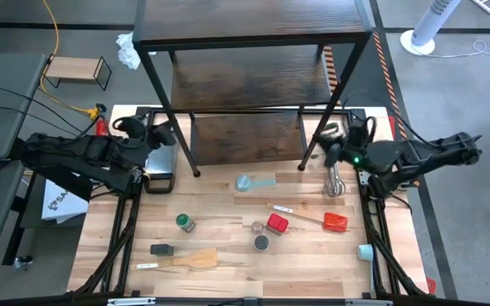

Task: Shelf spices
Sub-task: Adjust the shelf on the table

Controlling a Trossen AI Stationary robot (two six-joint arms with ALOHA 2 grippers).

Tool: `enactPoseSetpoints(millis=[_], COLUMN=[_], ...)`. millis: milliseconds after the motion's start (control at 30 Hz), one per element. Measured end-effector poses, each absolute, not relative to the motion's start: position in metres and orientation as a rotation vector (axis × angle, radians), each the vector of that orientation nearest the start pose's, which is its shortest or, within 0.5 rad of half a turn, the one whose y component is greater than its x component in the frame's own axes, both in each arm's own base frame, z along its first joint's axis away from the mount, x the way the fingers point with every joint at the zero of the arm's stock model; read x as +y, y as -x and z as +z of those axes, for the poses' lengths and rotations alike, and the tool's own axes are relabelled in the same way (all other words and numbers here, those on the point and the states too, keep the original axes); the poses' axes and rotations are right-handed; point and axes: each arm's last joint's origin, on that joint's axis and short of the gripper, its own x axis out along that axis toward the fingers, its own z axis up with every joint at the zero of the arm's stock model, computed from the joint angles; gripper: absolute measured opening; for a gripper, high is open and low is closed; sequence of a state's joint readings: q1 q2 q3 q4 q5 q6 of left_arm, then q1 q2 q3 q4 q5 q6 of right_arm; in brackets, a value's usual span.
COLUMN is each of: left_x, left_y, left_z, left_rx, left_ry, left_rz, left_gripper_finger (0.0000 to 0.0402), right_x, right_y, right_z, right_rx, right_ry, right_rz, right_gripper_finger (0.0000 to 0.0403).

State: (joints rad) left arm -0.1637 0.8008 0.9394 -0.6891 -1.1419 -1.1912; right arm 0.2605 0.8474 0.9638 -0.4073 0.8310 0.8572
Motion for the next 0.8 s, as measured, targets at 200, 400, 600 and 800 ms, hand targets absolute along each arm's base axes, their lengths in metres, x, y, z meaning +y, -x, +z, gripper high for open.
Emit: enactPoseSetpoints(millis=[200,400,600,800], left_x=[0.006,0.008,0.012,0.026], left_y=[-0.130,-0.120,-0.114,-0.117], left_z=[0.350,0.354,0.355,0.349], left_rx=[-0.197,-0.230,-0.255,-0.192], left_ry=[0.697,0.678,0.640,0.709], left_rz=[1.088,1.105,1.163,1.167], left_gripper_finger=[0.0000,0.0000,0.0000,0.0000], right_x=[0.022,0.010,-0.002,-0.004], right_y=[-0.146,-0.123,-0.118,-0.125], right_z=[0.322,0.306,0.313,0.333], right_rx=[0.287,0.264,0.015,0.077], right_ry=[-0.779,-0.710,-0.709,-0.712], right_rz=[-0.846,-1.166,-1.266,-1.051], right_gripper_finger=[0.0000,0.0000,0.0000,0.0000])
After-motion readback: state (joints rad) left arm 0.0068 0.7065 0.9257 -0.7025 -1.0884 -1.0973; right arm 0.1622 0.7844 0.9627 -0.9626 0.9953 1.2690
